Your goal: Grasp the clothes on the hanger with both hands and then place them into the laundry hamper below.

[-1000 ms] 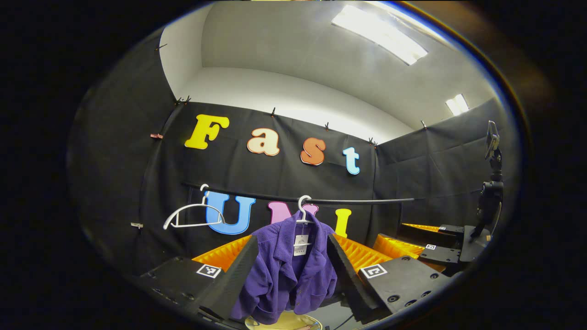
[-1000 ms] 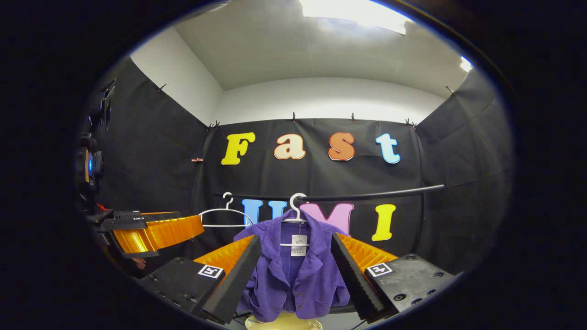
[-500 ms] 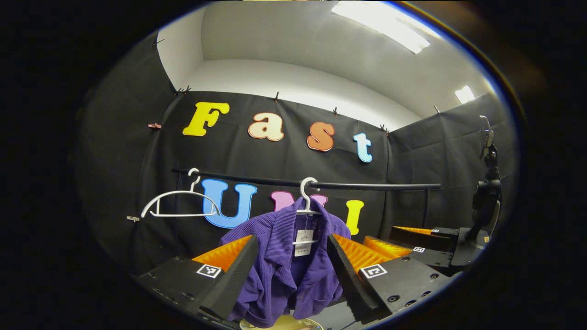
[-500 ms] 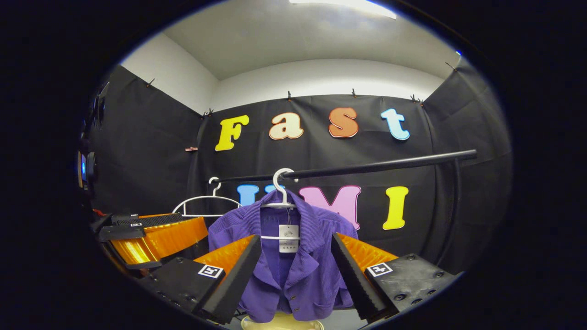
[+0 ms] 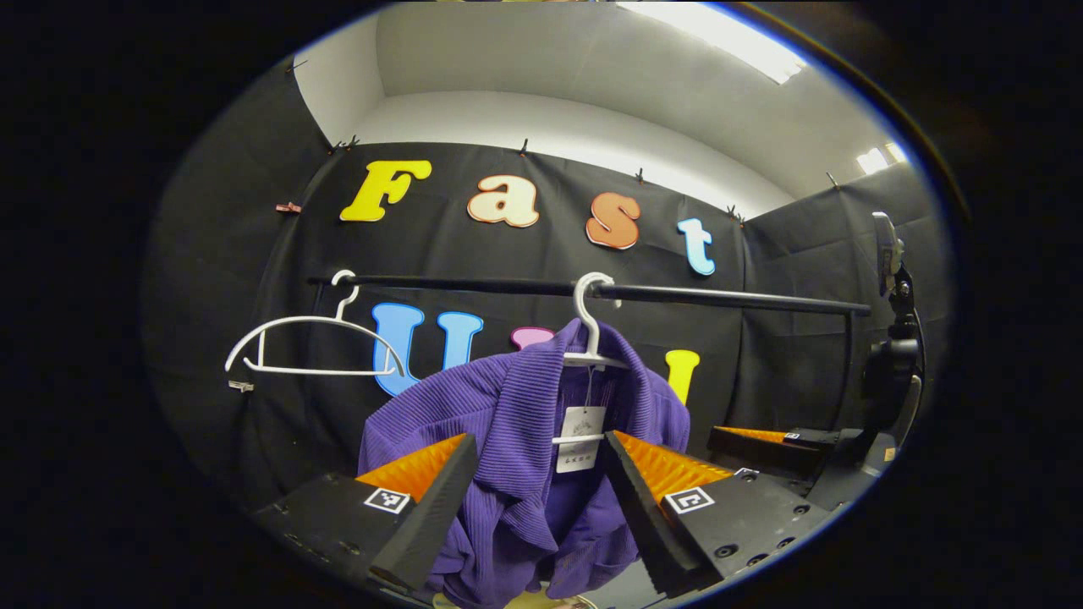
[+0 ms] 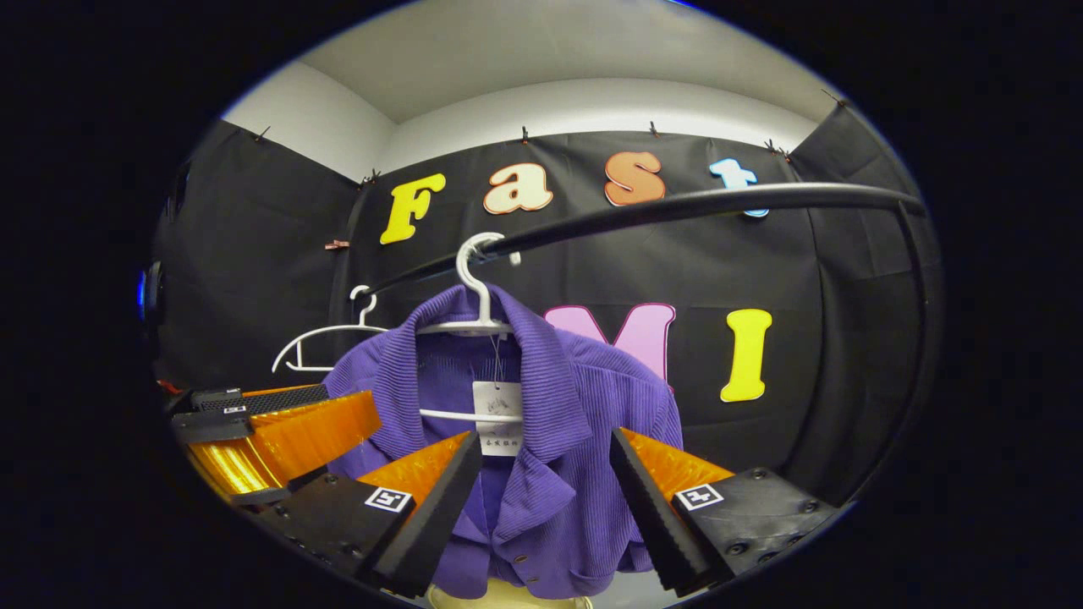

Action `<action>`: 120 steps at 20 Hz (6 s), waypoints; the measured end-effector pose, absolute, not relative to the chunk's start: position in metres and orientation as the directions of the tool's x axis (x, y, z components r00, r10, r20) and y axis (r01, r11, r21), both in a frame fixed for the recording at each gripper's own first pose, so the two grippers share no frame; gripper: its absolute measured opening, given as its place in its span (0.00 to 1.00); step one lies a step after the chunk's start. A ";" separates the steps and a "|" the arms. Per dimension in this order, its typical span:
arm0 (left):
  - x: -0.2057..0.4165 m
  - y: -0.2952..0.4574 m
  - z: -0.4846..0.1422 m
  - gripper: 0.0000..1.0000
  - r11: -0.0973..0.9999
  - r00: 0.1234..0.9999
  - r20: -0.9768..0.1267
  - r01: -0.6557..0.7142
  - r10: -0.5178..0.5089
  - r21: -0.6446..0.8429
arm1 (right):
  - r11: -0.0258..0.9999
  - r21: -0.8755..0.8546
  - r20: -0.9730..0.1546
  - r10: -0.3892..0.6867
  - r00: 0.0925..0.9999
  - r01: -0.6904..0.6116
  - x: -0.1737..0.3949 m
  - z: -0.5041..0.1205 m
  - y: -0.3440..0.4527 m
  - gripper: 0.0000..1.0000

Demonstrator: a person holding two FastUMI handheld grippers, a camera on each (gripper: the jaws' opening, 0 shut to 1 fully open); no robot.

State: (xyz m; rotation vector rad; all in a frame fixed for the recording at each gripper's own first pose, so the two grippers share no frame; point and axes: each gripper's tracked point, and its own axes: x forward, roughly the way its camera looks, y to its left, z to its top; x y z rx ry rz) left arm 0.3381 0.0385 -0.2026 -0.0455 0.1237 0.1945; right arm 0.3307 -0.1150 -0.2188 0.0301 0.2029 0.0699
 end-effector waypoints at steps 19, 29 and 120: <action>0.398 0.081 -0.282 0.72 0.903 0.895 -0.181 -0.425 0.408 -0.064 | 0.996 0.052 -0.296 0.079 0.952 -0.066 0.396 -0.299 -0.119 0.60; 0.395 0.085 -0.329 0.61 0.895 0.874 -0.294 -0.432 0.386 -0.112 | 0.995 0.039 -0.346 0.104 0.933 -0.096 0.394 -0.333 -0.112 0.41; 0.354 -0.014 -0.394 0.05 0.996 0.840 -0.542 -0.062 0.017 -0.065 | 0.927 -0.295 -0.251 -0.309 0.917 0.232 0.366 -0.298 -0.265 0.14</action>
